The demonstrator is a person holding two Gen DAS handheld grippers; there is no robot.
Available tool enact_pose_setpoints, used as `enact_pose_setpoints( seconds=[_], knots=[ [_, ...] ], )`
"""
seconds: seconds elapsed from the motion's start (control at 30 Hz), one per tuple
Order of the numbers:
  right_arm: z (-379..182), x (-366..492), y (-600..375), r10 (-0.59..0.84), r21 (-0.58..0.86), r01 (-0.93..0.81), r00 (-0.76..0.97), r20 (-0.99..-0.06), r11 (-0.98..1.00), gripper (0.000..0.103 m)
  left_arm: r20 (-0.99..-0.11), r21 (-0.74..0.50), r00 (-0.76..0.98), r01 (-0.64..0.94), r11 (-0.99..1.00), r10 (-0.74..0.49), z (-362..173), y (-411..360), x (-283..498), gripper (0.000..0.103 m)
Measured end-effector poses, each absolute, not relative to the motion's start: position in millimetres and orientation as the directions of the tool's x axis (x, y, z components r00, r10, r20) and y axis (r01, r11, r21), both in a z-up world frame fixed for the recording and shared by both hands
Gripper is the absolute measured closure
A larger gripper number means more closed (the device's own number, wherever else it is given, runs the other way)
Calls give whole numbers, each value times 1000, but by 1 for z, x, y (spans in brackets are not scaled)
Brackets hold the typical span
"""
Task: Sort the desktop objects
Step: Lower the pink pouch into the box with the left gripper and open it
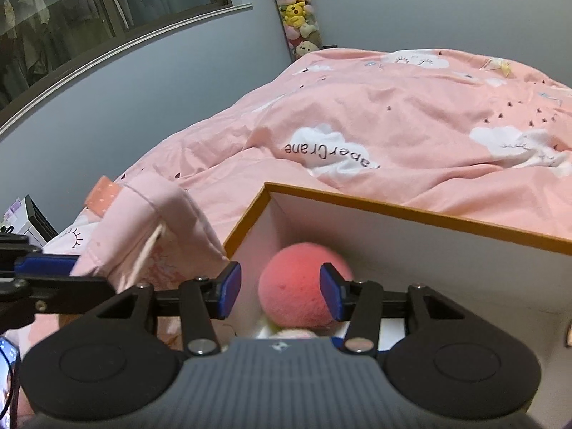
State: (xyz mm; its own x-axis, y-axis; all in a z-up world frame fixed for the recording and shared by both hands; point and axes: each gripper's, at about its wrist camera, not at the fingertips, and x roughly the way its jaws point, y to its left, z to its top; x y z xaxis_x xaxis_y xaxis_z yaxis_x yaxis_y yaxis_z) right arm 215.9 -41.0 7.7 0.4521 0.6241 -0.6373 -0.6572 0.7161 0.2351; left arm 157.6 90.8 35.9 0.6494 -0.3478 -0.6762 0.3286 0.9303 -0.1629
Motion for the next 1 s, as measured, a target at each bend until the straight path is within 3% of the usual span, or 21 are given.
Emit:
enact_pose_setpoints(
  seconds=[0.2, 0.43, 0.73, 1.0],
  knots=[
    [24, 204, -86, 527, 167, -581, 531, -664, 796, 53, -667, -230, 593, 412, 882, -451, 31, 60, 159, 80],
    [28, 190, -125, 404, 28, -536, 599, -691, 844, 62, -702, -309, 482, 458, 834, -525, -1, 19, 171, 80],
    [-9, 190, -131, 352, -26, -592, 512, -784, 805, 78, -757, -370, 376, 427, 825, -534, -46, 4, 188, 80],
    [-26, 192, -122, 348, -21, -629, 457, -819, 777, 81, -768, -384, 364, 395, 834, -526, -69, 1, 192, 78]
  ],
)
